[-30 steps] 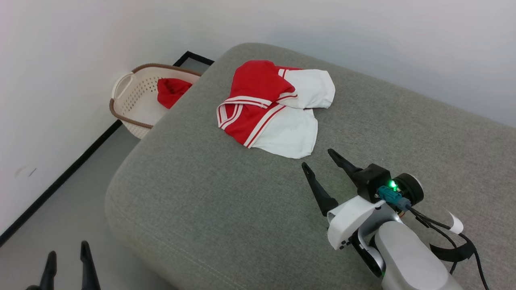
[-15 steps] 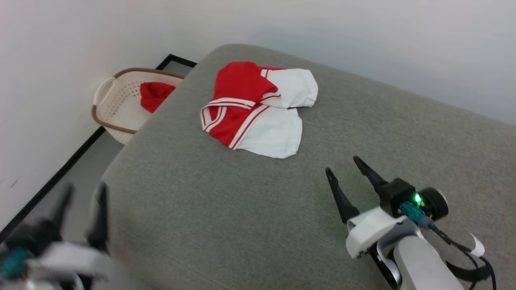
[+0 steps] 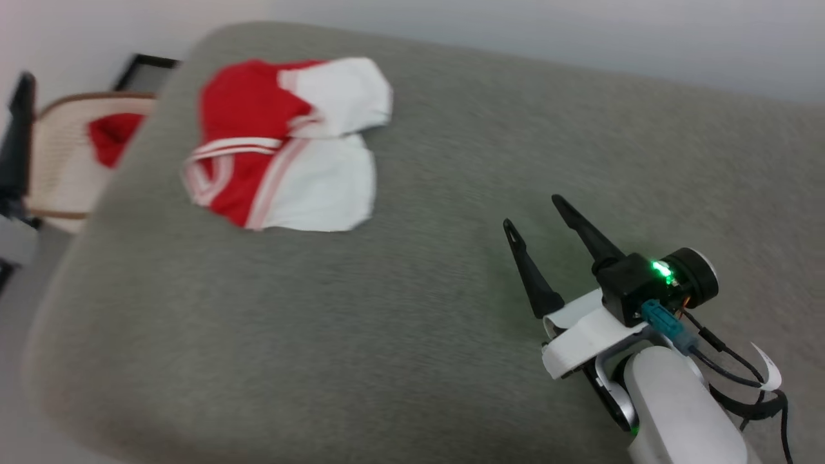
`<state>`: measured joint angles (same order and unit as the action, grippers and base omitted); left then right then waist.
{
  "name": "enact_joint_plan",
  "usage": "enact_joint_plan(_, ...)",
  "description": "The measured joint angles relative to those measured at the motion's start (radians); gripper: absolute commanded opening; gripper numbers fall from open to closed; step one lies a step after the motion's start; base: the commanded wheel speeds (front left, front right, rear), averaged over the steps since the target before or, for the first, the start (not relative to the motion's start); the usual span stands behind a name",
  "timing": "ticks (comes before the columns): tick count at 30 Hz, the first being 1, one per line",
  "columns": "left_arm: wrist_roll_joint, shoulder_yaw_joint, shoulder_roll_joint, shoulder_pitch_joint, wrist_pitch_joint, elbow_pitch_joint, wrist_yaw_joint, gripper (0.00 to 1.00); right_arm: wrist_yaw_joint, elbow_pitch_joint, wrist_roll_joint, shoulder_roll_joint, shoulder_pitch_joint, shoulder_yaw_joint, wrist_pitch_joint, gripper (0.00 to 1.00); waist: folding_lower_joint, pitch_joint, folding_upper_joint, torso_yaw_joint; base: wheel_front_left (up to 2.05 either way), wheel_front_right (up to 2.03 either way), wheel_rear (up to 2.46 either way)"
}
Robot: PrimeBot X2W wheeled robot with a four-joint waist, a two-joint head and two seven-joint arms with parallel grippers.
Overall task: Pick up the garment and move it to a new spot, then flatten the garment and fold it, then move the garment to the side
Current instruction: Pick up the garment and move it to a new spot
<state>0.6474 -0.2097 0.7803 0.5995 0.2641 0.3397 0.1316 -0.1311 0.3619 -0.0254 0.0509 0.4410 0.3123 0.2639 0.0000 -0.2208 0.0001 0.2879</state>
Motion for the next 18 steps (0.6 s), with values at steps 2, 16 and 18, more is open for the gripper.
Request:
enact_joint_plan(2,0.057,-0.07,0.051,0.057,0.0,0.052,0.0,1.0,0.0,-0.025,-0.002,0.0,-0.002,0.0,0.0,1.0,0.0,-0.029,0.0,-0.043,0.0,0.0,0.0)
enact_joint_plan(16,0.621,-0.598,0.345,0.315,-0.362,0.097,0.0,1.0,0.0,-0.147,0.001,0.001,-0.005,0.014,0.0,1.0,0.0,-0.226,0.0,-0.264,0.0,0.0,0.0)
enact_joint_plan(18,0.647,-0.645,0.355,0.337,-0.398,0.1,0.0,1.0,0.0,-0.162,0.003,0.002,-0.006,0.013,0.0,1.0,0.0,-0.251,0.0,-0.285,0.0,0.0,0.0)
